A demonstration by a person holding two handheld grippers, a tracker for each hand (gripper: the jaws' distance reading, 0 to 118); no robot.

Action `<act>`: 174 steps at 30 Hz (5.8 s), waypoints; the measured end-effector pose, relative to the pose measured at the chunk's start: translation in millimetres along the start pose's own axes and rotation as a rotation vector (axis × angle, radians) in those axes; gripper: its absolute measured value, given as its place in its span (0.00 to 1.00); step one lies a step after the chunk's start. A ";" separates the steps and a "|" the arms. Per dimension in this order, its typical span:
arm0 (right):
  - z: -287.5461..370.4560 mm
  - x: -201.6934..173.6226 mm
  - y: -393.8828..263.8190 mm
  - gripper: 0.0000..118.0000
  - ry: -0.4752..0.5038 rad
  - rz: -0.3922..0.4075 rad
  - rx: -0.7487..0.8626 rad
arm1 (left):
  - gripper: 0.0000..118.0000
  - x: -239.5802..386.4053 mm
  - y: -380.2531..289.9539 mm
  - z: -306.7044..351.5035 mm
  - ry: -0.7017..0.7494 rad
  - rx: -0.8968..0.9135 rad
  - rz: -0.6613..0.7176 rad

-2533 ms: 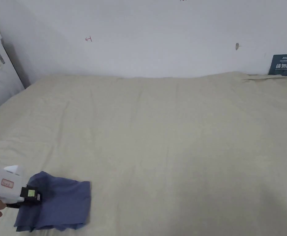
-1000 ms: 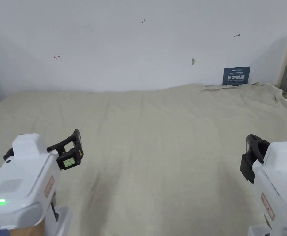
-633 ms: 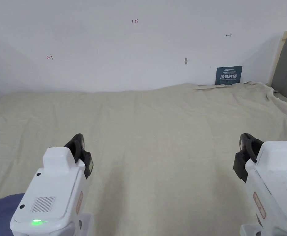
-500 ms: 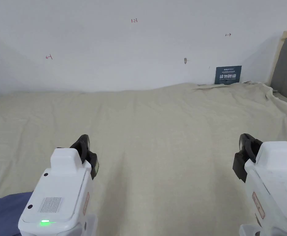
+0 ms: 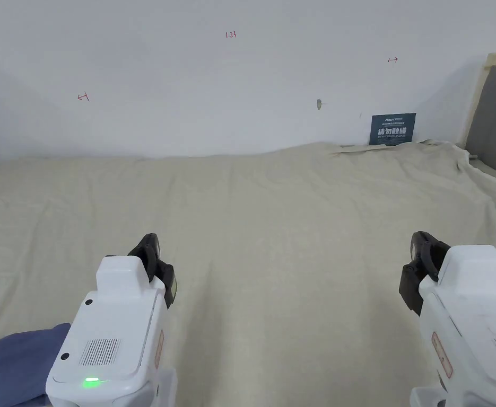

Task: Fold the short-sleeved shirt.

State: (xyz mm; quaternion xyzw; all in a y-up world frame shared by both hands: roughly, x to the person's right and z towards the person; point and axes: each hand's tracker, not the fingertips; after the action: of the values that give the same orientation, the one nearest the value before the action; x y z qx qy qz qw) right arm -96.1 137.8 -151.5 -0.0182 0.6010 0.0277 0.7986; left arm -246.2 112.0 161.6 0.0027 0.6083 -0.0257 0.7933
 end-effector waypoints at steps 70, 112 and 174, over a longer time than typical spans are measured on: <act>4.2 -1.0 0.3 0.00 0.007 0.015 -0.002 | 0.00 -6.7 -5.1 -2.5 0.009 -0.019 -0.017; 12.2 1.2 5.5 0.96 -0.011 -0.008 0.021 | 1.00 -13.4 -4.0 0.4 0.023 -0.007 -0.006; 7.8 0.2 4.0 0.96 -0.014 -0.002 0.026 | 1.00 -18.9 -5.4 0.4 0.035 -0.007 -0.013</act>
State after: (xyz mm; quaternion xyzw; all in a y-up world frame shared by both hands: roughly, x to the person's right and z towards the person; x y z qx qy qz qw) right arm -88.8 142.2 -149.5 -0.0081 0.5955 0.0191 0.8031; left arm -250.9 107.3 180.1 -0.0037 0.6223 -0.0287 0.7822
